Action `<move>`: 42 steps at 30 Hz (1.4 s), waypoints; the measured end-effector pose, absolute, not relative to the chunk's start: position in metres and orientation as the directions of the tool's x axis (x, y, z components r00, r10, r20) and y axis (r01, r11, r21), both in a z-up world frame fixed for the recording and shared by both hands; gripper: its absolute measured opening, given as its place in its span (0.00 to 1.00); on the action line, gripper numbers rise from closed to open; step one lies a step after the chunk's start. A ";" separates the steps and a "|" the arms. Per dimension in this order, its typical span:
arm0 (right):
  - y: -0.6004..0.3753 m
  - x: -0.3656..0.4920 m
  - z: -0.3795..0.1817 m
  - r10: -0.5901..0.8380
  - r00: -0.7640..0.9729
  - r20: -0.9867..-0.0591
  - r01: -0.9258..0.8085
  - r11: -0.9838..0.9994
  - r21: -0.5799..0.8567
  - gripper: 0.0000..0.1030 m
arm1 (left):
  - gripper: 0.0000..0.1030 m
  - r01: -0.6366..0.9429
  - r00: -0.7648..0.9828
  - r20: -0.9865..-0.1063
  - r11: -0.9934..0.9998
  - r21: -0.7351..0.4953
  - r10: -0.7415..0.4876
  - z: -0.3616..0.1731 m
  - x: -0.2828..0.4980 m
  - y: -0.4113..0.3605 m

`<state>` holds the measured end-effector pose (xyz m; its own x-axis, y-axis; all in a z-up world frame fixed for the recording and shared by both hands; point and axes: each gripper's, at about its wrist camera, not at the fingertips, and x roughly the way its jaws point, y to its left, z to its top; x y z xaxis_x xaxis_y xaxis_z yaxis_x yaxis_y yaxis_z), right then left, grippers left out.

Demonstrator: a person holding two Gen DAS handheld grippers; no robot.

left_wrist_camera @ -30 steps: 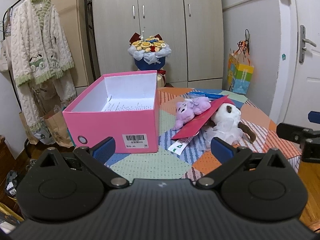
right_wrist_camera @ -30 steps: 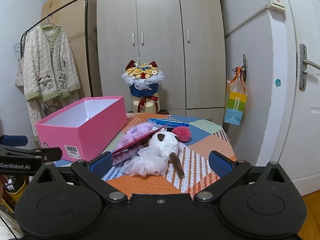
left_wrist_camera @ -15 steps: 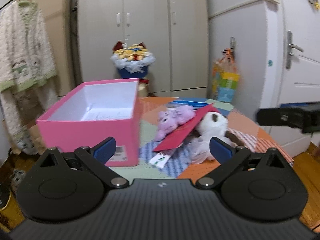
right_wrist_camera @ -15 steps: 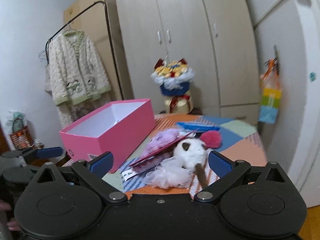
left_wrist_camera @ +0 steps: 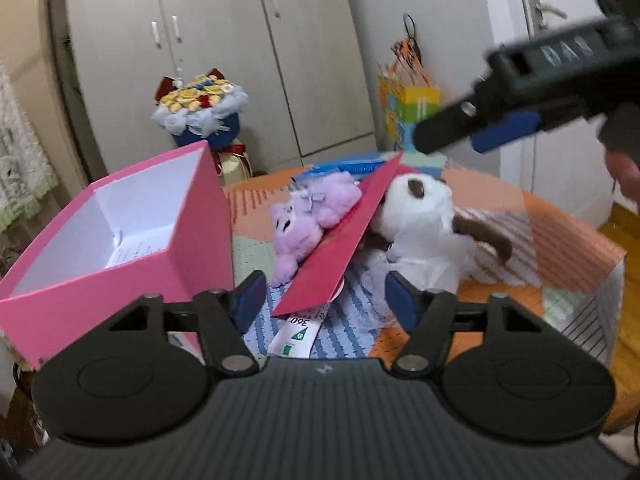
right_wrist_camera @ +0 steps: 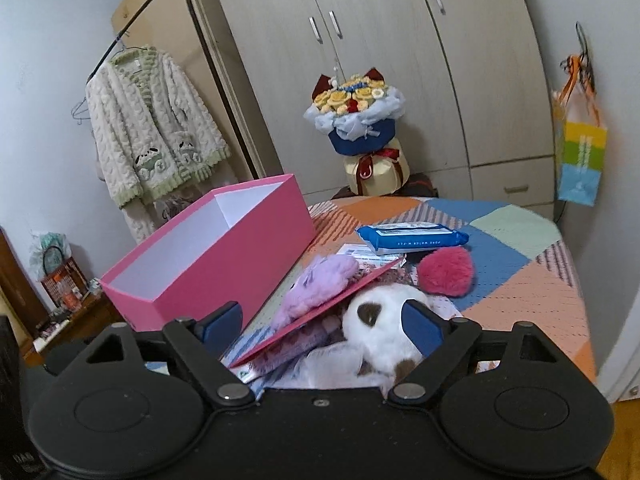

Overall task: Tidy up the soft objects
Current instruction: 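Reach the left gripper to the red envelope and grasp it, then carry the red envelope into the pink box and release it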

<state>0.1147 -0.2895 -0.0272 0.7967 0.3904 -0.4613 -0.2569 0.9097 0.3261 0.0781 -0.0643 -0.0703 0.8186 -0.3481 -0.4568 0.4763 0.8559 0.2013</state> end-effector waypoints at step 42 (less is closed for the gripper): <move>-0.307 0.165 -0.024 0.459 0.721 -0.519 -0.206 0.858 0.471 0.17 | 0.10 0.510 0.831 -0.418 0.805 0.304 -0.368 -0.072 0.073 -0.072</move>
